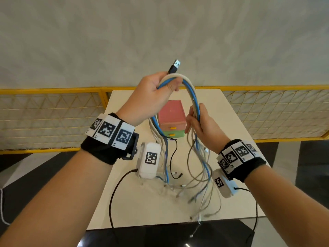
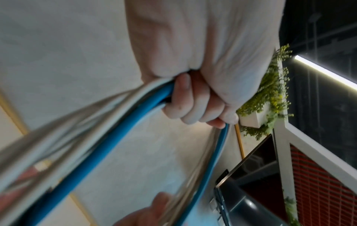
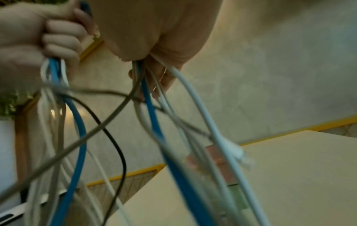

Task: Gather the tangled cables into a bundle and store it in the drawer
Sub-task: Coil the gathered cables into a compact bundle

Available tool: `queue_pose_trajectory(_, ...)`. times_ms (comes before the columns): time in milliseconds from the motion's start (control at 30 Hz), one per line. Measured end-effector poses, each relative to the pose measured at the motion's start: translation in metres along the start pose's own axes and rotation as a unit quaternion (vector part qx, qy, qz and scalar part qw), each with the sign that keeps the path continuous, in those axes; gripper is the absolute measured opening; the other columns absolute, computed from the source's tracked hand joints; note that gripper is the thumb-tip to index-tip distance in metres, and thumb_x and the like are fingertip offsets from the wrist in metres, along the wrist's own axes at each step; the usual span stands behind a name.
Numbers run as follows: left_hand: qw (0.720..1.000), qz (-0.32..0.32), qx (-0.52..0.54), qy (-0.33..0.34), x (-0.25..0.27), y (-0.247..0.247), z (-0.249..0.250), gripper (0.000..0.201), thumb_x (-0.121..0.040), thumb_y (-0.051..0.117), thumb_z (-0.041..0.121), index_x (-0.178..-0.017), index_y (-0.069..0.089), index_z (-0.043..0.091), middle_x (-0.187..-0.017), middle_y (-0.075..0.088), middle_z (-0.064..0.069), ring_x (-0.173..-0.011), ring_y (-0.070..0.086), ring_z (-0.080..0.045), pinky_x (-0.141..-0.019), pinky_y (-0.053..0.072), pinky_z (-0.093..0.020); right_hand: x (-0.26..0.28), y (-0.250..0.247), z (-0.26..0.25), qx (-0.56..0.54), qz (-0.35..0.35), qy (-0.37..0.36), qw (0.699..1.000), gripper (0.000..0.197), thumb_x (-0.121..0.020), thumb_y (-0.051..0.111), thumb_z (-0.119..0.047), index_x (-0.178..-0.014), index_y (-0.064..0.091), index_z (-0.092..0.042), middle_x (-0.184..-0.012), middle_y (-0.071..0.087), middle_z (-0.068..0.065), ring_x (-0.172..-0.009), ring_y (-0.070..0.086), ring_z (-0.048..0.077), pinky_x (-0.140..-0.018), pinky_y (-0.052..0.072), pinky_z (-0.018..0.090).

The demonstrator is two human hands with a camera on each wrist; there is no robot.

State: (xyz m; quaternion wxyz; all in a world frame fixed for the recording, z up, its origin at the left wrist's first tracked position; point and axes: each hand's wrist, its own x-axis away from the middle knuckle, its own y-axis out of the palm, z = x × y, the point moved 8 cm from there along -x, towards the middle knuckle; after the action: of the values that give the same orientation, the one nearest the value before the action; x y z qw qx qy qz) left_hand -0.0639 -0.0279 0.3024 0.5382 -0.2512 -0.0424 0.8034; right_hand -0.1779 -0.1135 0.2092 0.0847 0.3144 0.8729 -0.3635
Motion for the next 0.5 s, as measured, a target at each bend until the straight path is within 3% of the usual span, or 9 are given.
queue_pose_trajectory(133,0.998,0.055,0.037,0.009,-0.006,-0.016,0.007,0.026,-0.100,0.052,0.031,-0.075,0.055,0.023,-0.043,0.034,0.014,-0.037,0.028,-0.003,-0.040,0.024,-0.018,-0.007,0.013,0.025,0.066,-0.064,0.024,0.996,0.007,-0.101,0.029,-0.018,-0.097,0.034,-0.019,-0.082,0.056,0.000,-0.073,0.058,0.023,-0.070,0.050,0.033)
queue_pose_trajectory(200,0.994,0.086,0.060,0.010,-0.009,-0.026,0.008,0.027,-0.100,0.052,0.031,-0.074,0.054,0.022,-0.044,0.032,0.014,-0.037,0.027,-0.004,-0.039,0.023,-0.018,-0.004,0.021,0.043,0.103,-0.099,0.047,0.989,0.009,-0.101,0.030,-0.020,-0.099,0.039,-0.017,-0.087,0.058,0.001,-0.073,0.056,0.019,-0.070,0.048,0.036)
queue_pose_trajectory(300,0.995,0.087,0.044,0.012,-0.009,-0.032,0.009,0.026,-0.100,0.053,0.031,-0.075,0.055,0.023,-0.043,0.033,0.012,-0.037,0.026,-0.006,-0.040,0.023,-0.020,0.007,0.033,0.075,0.107,-0.156,0.094,0.977,0.005,-0.102,0.033,-0.020,-0.103,0.038,-0.022,-0.093,0.055,-0.006,-0.077,0.053,-0.001,-0.070,0.044,0.018)
queue_pose_trajectory(333,0.996,0.084,0.041,0.015,-0.009,-0.031,0.010,0.026,-0.100,0.053,0.032,-0.075,0.055,0.024,-0.044,0.033,0.011,-0.038,0.026,-0.007,-0.041,0.023,-0.021,0.011,0.037,0.085,0.118,-0.179,0.112,0.970,0.005,-0.101,0.035,-0.022,-0.104,0.039,-0.022,-0.094,0.054,-0.007,-0.080,0.054,0.001,-0.075,0.046,0.018)
queue_pose_trajectory(400,0.996,0.085,0.036,0.018,-0.010,-0.031,0.011,0.026,-0.099,0.052,0.033,-0.074,0.055,0.025,-0.045,0.033,0.012,-0.039,0.027,-0.007,-0.043,0.023,-0.023,0.015,0.041,0.101,0.156,-0.208,0.151,0.954,0.010,-0.100,0.039,-0.027,-0.106,0.042,-0.021,-0.098,0.051,-0.002,-0.087,0.056,0.017,-0.085,0.046,0.032)
queue_pose_trajectory(433,0.996,0.086,0.023,0.019,-0.011,-0.031,0.010,0.026,-0.099,0.052,0.033,-0.075,0.055,0.026,-0.044,0.034,0.012,-0.039,0.027,-0.006,-0.044,0.023,-0.023,0.016,0.041,0.108,0.196,-0.220,0.162,0.942,0.016,-0.098,0.043,-0.027,-0.111,0.044,-0.018,-0.104,0.048,0.000,-0.096,0.054,0.024,-0.091,0.041,0.036)
queue_pose_trajectory(500,0.995,0.093,-0.004,0.021,-0.011,-0.031,0.009,0.026,-0.099,0.052,0.035,-0.075,0.055,0.027,-0.044,0.035,0.013,-0.040,0.028,-0.006,-0.046,0.024,-0.025,0.016,0.041,0.115,0.282,-0.247,0.162,0.913,0.047,-0.094,0.051,-0.031,-0.133,0.034,-0.010,-0.129,0.037,0.008,-0.126,0.038,0.030,-0.110,0.023,0.046)
